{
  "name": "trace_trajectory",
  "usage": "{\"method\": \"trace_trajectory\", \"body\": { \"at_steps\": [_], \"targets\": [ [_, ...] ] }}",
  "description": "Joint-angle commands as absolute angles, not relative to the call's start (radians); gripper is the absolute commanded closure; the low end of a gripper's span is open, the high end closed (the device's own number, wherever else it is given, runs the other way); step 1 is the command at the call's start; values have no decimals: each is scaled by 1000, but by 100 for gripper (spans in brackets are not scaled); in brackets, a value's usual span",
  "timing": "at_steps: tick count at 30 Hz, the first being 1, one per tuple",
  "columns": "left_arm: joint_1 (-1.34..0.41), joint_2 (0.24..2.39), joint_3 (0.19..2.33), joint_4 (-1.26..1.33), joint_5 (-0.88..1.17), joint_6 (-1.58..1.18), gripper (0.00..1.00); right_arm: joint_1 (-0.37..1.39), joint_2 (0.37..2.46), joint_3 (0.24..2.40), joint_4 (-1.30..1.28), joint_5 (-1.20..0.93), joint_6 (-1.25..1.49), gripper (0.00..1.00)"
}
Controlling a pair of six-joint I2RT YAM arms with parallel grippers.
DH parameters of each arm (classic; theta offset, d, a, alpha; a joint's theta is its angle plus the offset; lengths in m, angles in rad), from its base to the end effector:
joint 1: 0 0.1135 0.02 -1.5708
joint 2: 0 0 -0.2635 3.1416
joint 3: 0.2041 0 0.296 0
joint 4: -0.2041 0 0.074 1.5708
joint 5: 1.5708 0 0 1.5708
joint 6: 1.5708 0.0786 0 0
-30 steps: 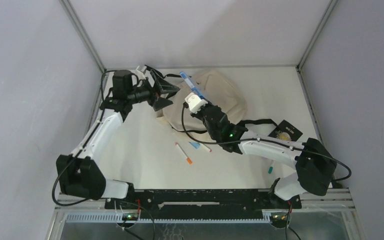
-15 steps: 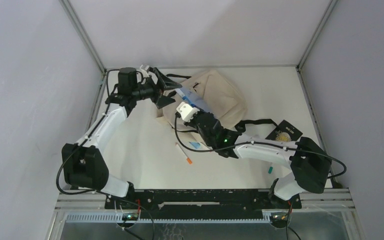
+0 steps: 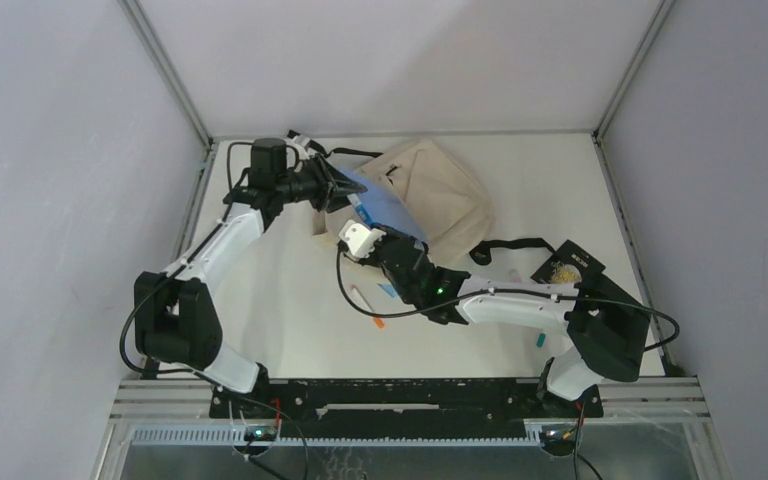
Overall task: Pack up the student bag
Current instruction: Pick up the files from the center of the board.
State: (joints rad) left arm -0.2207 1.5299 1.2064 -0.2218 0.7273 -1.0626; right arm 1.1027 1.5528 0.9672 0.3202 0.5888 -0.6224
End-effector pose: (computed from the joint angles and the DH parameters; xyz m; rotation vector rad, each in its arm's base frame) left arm 0.3950 -0.1422 0.2727 -0.4899 2.2997 -1.4756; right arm 0.2305 0.3591 0.2302 -1.0644 1.4453 -0.1970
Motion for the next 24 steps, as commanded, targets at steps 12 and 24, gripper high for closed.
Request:
{"method": "trace_trajectory", "body": {
  "at_steps": [12, 24],
  "targets": [
    [-56, 1396, 1310, -333, 702, -921, 98, 1082, 1280, 973, 29, 517, -311, 18],
    [69, 1104, 1386, -724, 324, -633, 100, 861, 1412, 1123, -194, 141, -50, 18]
  ]
}}
